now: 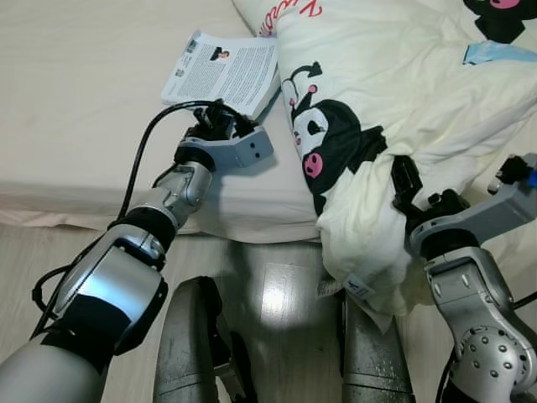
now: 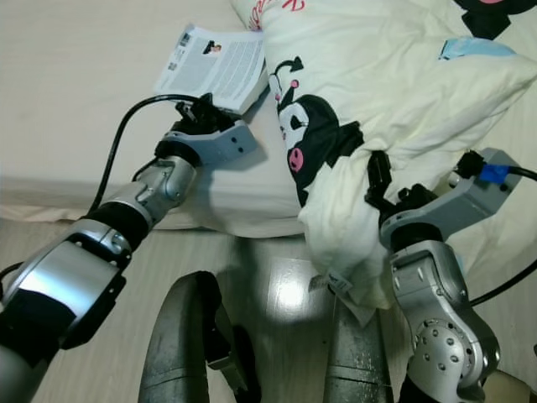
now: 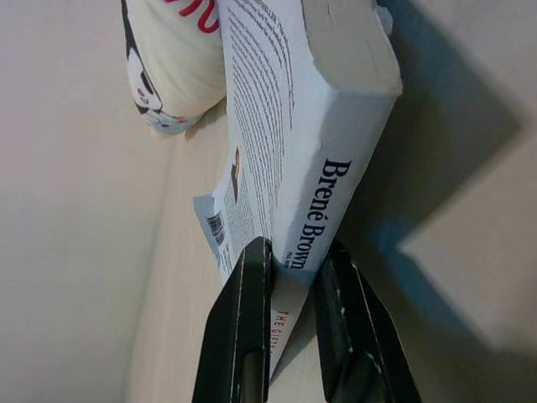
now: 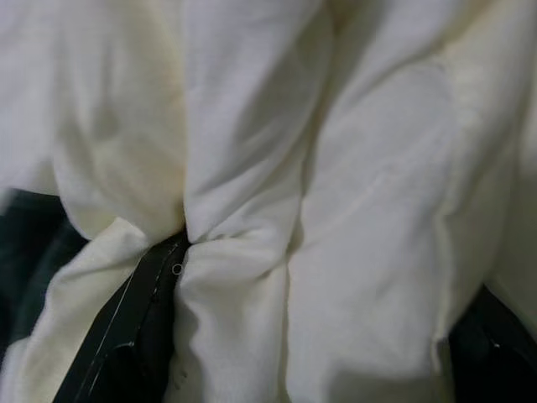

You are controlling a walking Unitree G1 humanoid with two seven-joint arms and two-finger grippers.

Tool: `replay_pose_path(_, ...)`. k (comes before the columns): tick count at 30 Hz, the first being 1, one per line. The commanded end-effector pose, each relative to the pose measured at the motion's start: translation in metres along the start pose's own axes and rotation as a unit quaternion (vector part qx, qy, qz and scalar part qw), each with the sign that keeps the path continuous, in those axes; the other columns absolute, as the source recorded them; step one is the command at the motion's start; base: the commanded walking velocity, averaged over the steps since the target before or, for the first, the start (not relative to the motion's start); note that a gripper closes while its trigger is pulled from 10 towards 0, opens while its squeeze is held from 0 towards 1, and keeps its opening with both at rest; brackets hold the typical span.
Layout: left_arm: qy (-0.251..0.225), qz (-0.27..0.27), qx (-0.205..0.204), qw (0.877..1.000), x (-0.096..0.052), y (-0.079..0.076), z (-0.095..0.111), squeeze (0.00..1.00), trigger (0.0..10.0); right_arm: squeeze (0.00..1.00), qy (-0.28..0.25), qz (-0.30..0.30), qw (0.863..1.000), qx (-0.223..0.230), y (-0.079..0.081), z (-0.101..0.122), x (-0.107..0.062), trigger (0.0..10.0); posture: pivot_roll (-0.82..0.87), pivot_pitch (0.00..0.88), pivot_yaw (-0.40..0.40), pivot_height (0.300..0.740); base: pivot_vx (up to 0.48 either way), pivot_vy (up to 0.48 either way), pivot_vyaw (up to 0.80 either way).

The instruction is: Clean up the room

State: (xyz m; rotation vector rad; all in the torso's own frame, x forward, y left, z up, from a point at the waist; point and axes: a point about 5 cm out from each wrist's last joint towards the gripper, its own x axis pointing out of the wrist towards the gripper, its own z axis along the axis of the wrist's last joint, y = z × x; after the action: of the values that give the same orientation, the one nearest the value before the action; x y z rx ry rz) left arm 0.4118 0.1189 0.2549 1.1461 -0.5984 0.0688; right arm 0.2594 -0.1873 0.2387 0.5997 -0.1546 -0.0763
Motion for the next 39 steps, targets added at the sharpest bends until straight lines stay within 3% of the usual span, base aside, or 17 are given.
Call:
replay_pose_path(1,0.061,-0.004,-0.008,0.998,-0.014,0.0,-0.03,0.0,0.0,0.0,0.033,-0.02,0.999,0.005,-0.009,-0.014,-0.002,10.0,-0.15,0.656,0.221,0.5,0.0,0.0,0.0)
replay_pose_path(2,0.061,-0.004,-0.008,0.998,-0.014,0.0,-0.03,0.0,0.0,0.0,0.033,-0.02,0.999,0.005,-0.009,-0.014,-0.002,10.0,-0.15,0.656,0.221,0.5,0.0,0.0,0.0)
replay_pose_path(10,0.131,0.183,-0.102,0.969,-0.004,0.096,-0.072,0.0,0.0,0.0,0.071,0.047,0.996,0.039,-0.007,-0.042,0.015,10.0,-0.11,0.467,0.2,0.5,0.0,0.0,0.0)
replay_pose_path(11,0.131,0.183,-0.102,0.969,-0.004,0.096,-0.072,0.0,0.0,0.0,0.071,0.047,0.996,0.039,-0.007,-0.042,0.015,10.0,-0.11,0.467,0.2,0.5,0.0,0.0,0.0)
replay_pose_path(13,0.129,0.248,-0.087,0.956,-0.011,0.141,-0.09,0.0,0.0,0.0,0.086,0.058,0.995,0.011,-0.005,-0.05,0.028,10.0,-0.08,0.371,0.18,0.5,0.0,0.0,0.0)
replay_pose_path(16,0.129,0.248,-0.087,0.956,-0.011,0.141,-0.09,0.0,0.0,0.0,0.086,0.058,0.995,0.011,-0.005,-0.05,0.028,10.0,-0.08,0.371,0.18,0.5,0.0,0.0,0.0)
replay_pose_path(17,0.135,0.266,-0.089,0.95,-0.017,0.154,-0.097,0.0,0.0,0.0,0.095,0.062,0.994,-0.002,-0.004,-0.053,0.034,4.5,-0.08,0.327,0.166,0.5,0.0,0.0,0.0)
replay_pose_path(18,0.135,0.266,-0.089,0.95,-0.017,0.154,-0.097,0.0,0.0,0.0,0.095,0.062,0.994,-0.002,-0.004,-0.053,0.034,4.5,-0.08,0.327,0.166,0.5,0.0,0.0,0.0)
replay_pose_path(19,0.135,0.29,-0.089,0.943,-0.024,0.168,-0.104,0.0,0.0,0.0,0.103,0.077,0.992,-0.009,0.0,-0.055,0.042,0.0,-0.06,0.275,0.141,0.5,0.0,0.0,0.0)
replay_pose_path(22,0.124,0.326,-0.09,0.933,-0.037,0.185,-0.11,0.0,0.0,0.0,0.121,0.127,0.984,-0.027,0.013,-0.061,0.054,0.0,-0.05,0.212,0.103,0.5,0.0,0.0,0.0)
replay_pose_path(25,0.11,0.351,-0.102,0.924,-0.048,0.184,-0.106,0.0,0.0,0.0,0.148,0.247,0.956,-0.048,0.048,-0.07,0.056,0.0,-0.05,0.157,0.059,0.5,0.0,0.0,0.0)
replay_pose_path(26,0.11,0.351,-0.102,0.924,-0.048,0.184,-0.106,0.0,0.0,0.0,0.148,0.247,0.956,-0.048,0.048,-0.07,0.056,0.0,-0.05,0.157,0.059,0.5,0.0,0.0,0.0)
replay_pose_path(28,0.107,0.355,-0.124,0.92,-0.055,0.174,-0.102,0.0,0.0,0.0,0.174,0.333,0.923,-0.083,0.069,-0.082,0.047,0.0,-0.04,0.129,0.034,0.5,0.0,0.0,0.0)
replay_pose_path(29,0.107,0.355,-0.124,0.92,-0.055,0.174,-0.102,0.0,0.0,0.0,0.174,0.333,0.923,-0.083,0.069,-0.082,0.047,0.0,-0.04,0.129,0.034,0.5,0.0,0.0,0.0)
replay_pose_path(31,0.113,0.349,-0.145,0.919,-0.056,0.157,-0.098,0.0,0.0,0.0,0.189,0.387,0.895,-0.117,0.077,-0.092,0.044,0.0,-0.04,0.104,0.019,0.5,0.0,0.0,0.0)
replay_pose_path(34,0.111,0.326,-0.188,0.92,-0.062,0.125,-0.083,0.0,0.0,0.0,0.212,0.488,0.832,-0.157,0.094,-0.101,0.029,0.0,-0.04,0.07,-0.005,0.5,0.0,0.0,0.0)
replay_pose_path(39,0.108,0.311,-0.213,0.92,-0.064,0.109,-0.073,0.0,0.0,0.0,0.229,0.512,0.805,-0.194,0.094,-0.107,0.028,0.0,-0.03,0.051,-0.021,0.5,0.0,0.0,0.0)
